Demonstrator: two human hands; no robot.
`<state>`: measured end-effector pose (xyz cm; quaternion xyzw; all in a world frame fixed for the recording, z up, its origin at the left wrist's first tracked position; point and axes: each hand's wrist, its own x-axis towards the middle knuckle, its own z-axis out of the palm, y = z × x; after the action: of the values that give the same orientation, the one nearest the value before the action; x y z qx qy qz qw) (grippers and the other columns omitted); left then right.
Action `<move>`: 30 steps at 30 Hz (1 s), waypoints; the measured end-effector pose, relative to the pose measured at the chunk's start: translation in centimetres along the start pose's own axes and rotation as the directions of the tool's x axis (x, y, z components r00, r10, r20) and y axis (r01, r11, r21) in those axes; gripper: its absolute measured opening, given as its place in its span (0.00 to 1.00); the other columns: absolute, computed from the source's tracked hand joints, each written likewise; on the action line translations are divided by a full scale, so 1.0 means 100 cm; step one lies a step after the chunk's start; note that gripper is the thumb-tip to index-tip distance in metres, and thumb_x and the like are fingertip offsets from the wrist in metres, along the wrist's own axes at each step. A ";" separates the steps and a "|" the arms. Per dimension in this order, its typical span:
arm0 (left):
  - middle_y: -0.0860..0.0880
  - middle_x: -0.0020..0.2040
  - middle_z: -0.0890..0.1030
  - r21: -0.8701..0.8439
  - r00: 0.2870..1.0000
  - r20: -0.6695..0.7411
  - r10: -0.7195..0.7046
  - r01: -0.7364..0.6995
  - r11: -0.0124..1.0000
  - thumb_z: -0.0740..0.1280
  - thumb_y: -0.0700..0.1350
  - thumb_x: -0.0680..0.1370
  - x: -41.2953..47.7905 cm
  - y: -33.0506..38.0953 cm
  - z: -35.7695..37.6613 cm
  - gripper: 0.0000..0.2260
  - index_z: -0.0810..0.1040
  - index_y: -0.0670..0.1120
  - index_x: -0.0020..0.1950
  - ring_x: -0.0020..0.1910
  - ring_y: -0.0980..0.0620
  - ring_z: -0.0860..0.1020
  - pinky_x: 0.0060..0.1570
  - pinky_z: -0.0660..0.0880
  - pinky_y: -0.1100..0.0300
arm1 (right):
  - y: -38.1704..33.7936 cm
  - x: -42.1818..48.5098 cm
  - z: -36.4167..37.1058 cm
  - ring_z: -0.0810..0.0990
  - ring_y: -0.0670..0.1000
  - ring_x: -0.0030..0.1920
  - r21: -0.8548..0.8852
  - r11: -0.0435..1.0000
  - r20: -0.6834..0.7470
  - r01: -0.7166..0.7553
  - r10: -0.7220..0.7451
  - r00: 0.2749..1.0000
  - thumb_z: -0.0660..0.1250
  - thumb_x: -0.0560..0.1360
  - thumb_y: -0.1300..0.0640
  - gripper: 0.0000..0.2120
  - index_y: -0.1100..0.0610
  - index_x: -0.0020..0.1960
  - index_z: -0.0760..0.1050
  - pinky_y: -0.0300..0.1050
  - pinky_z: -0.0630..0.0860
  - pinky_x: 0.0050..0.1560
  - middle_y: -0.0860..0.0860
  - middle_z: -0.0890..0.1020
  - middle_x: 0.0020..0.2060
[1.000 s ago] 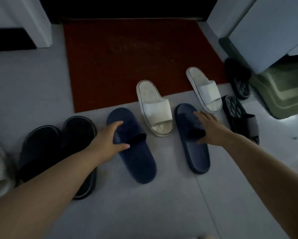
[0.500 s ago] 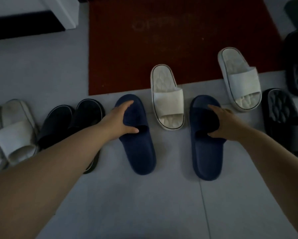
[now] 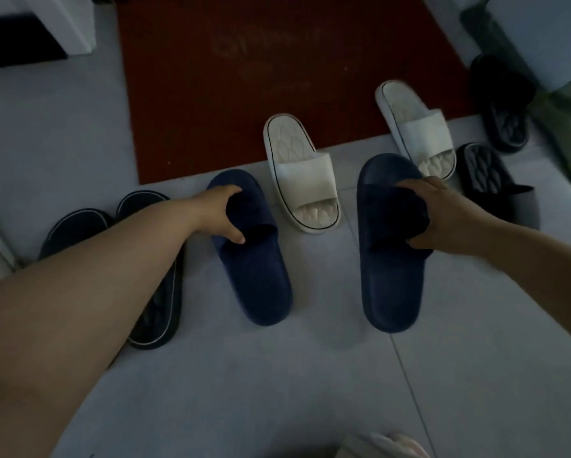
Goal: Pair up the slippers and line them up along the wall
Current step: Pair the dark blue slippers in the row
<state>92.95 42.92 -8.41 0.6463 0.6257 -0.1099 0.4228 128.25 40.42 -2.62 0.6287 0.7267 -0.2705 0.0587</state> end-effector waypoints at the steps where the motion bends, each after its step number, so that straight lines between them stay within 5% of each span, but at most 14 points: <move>1: 0.47 0.77 0.54 0.007 1.000 0.002 0.008 -0.008 1.000 0.76 0.49 0.65 -0.001 -0.002 -0.002 0.47 0.49 0.50 0.75 0.74 0.46 0.58 0.71 0.60 0.53 | -0.011 -0.005 -0.006 0.69 0.57 0.64 -0.001 1.000 0.001 0.031 -0.031 1.000 0.76 0.58 0.58 0.42 0.51 0.69 0.62 0.53 0.70 0.62 0.55 0.67 0.65; 6: 0.46 0.76 0.55 0.038 0.999 0.000 0.036 -0.036 0.999 0.75 0.49 0.65 -0.008 -0.012 -0.001 0.47 0.48 0.50 0.75 0.73 0.45 0.59 0.70 0.63 0.52 | -0.082 0.004 -0.006 0.73 0.46 0.49 0.034 0.974 0.116 0.225 -0.227 0.967 0.77 0.56 0.54 0.32 0.43 0.56 0.67 0.40 0.70 0.44 0.44 0.70 0.48; 11: 0.45 0.74 0.60 0.071 0.999 0.011 0.036 -0.037 0.997 0.76 0.48 0.65 -0.024 -0.036 -0.001 0.47 0.49 0.50 0.75 0.70 0.45 0.64 0.67 0.67 0.53 | -0.128 0.035 0.041 0.69 0.45 0.57 0.294 0.920 0.147 0.259 -0.311 0.939 0.76 0.61 0.60 0.39 0.48 0.68 0.63 0.30 0.68 0.50 0.45 0.67 0.57; 14: 0.45 0.72 0.60 0.108 0.997 0.008 0.083 -0.084 0.991 0.75 0.47 0.66 -0.033 -0.043 0.003 0.46 0.49 0.49 0.75 0.69 0.46 0.64 0.67 0.66 0.56 | -0.132 0.055 0.063 0.67 0.50 0.64 0.305 0.926 0.170 0.221 -0.281 0.944 0.75 0.63 0.63 0.41 0.51 0.71 0.60 0.38 0.69 0.58 0.50 0.67 0.62; 21: 0.45 0.75 0.54 0.145 0.995 0.009 0.104 -0.104 0.984 0.74 0.48 0.68 -0.032 -0.046 0.004 0.47 0.45 0.48 0.75 0.73 0.46 0.58 0.69 0.60 0.57 | -0.119 0.075 0.067 0.67 0.54 0.65 0.021 0.968 0.289 0.252 -0.247 0.925 0.77 0.62 0.59 0.44 0.53 0.73 0.58 0.52 0.71 0.64 0.55 0.67 0.65; 25: 0.46 0.76 0.51 0.179 0.996 0.031 0.078 -0.082 0.980 0.74 0.50 0.67 -0.030 -0.043 0.000 0.47 0.45 0.49 0.75 0.74 0.45 0.56 0.70 0.60 0.55 | -0.108 0.076 0.055 0.72 0.57 0.59 -0.163 0.932 0.316 0.323 -0.261 0.912 0.76 0.60 0.59 0.38 0.54 0.68 0.67 0.55 0.74 0.58 0.56 0.72 0.61; 30: 0.45 0.77 0.51 0.256 0.998 0.061 0.029 -0.044 0.966 0.76 0.52 0.65 -0.025 -0.035 0.000 0.51 0.44 0.50 0.75 0.74 0.44 0.56 0.71 0.62 0.51 | -0.091 0.069 0.053 0.70 0.57 0.63 -0.303 0.907 0.287 0.293 -0.207 0.935 0.75 0.61 0.57 0.41 0.54 0.70 0.62 0.54 0.72 0.61 0.57 0.69 0.63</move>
<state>89.32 40.67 -8.11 0.7037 0.5819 -0.2006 0.3549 116.88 43.49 -7.17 0.4710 0.8244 -0.2223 0.2217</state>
